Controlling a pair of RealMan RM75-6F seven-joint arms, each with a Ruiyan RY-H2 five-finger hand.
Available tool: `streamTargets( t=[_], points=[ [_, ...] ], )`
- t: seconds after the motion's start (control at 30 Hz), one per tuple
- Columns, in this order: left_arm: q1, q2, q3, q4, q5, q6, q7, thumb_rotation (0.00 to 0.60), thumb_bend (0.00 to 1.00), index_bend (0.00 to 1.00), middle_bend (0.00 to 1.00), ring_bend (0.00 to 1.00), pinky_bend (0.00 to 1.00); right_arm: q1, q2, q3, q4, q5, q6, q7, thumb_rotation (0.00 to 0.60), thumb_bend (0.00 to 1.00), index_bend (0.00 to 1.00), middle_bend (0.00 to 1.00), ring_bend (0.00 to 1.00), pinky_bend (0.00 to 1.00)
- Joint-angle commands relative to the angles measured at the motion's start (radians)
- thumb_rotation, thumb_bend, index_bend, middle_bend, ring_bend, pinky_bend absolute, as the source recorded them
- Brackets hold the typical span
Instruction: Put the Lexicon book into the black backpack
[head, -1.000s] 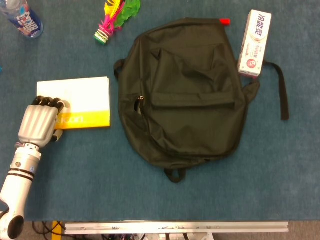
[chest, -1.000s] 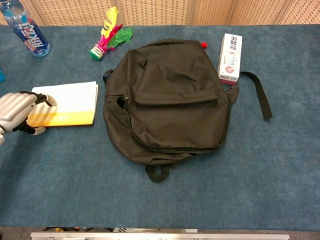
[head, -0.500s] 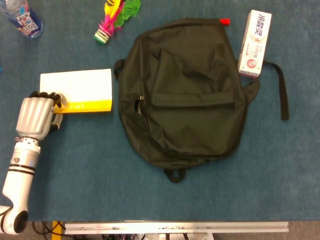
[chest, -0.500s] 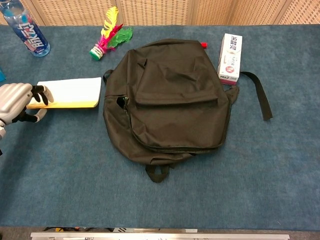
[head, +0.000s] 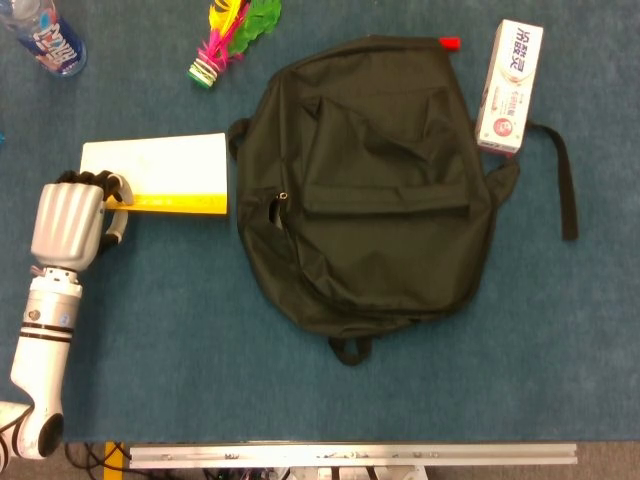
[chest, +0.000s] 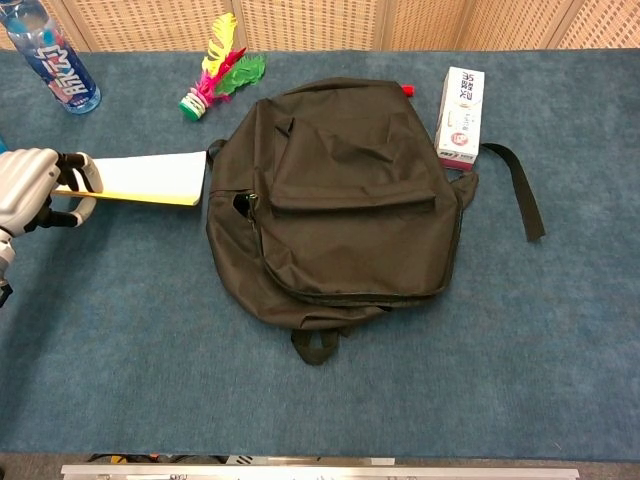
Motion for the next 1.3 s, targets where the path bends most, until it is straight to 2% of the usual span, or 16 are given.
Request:
streamTargets(
  t=[0.03,0.3,0.5,0.67,0.97,1.13,1.3],
  points=[
    [-0.002,-0.009,-0.002,0.025,0.021,0.033,-0.028,0.600,0.39,0.63,0.59,0.51,0.44,-0.001,0.000,0.001,-0.001,-0.002,0.003,0.001,0.600,0.08,0.26,0.31,0.21,0.32],
    [0.012,-0.018,0.012,0.099,0.104,0.185,-0.132,0.600,0.39,0.65,0.61,0.53,0.47,0.006,-0.003,-0.001,-0.012,-0.021,0.005,-0.025,0.600,0.08,0.26,0.31,0.21,0.32],
    [0.022,0.004,0.011,0.107,0.149,0.300,-0.177,0.600,0.39,0.66,0.61,0.53,0.47,0.031,-0.005,0.001,-0.048,-0.040,-0.016,-0.078,0.600,0.08,0.26,0.31,0.21,0.32],
    [0.036,0.041,0.006,0.058,0.165,0.364,-0.183,0.600,0.39,0.66,0.61,0.53,0.47,0.066,-0.002,-0.009,-0.093,-0.069,-0.068,-0.104,0.600,0.08,0.26,0.31,0.21,0.32],
    [0.067,0.124,0.008,-0.072,0.185,0.434,-0.183,0.600,0.39,0.66,0.61,0.53,0.47,0.178,-0.007,-0.031,-0.187,-0.145,-0.230,-0.131,0.600,0.01,0.26,0.31,0.21,0.32],
    [0.085,0.163,0.021,-0.136,0.207,0.460,-0.169,0.600,0.39,0.66,0.61,0.53,0.47,0.247,-0.048,-0.045,-0.213,-0.188,-0.323,-0.162,0.600,0.00,0.26,0.31,0.21,0.32],
    [0.097,0.195,0.035,-0.184,0.227,0.472,-0.146,0.600,0.39,0.67,0.62,0.53,0.47,0.302,-0.096,-0.048,-0.243,-0.176,-0.401,-0.224,0.600,0.00,0.26,0.31,0.21,0.32]
  ],
)
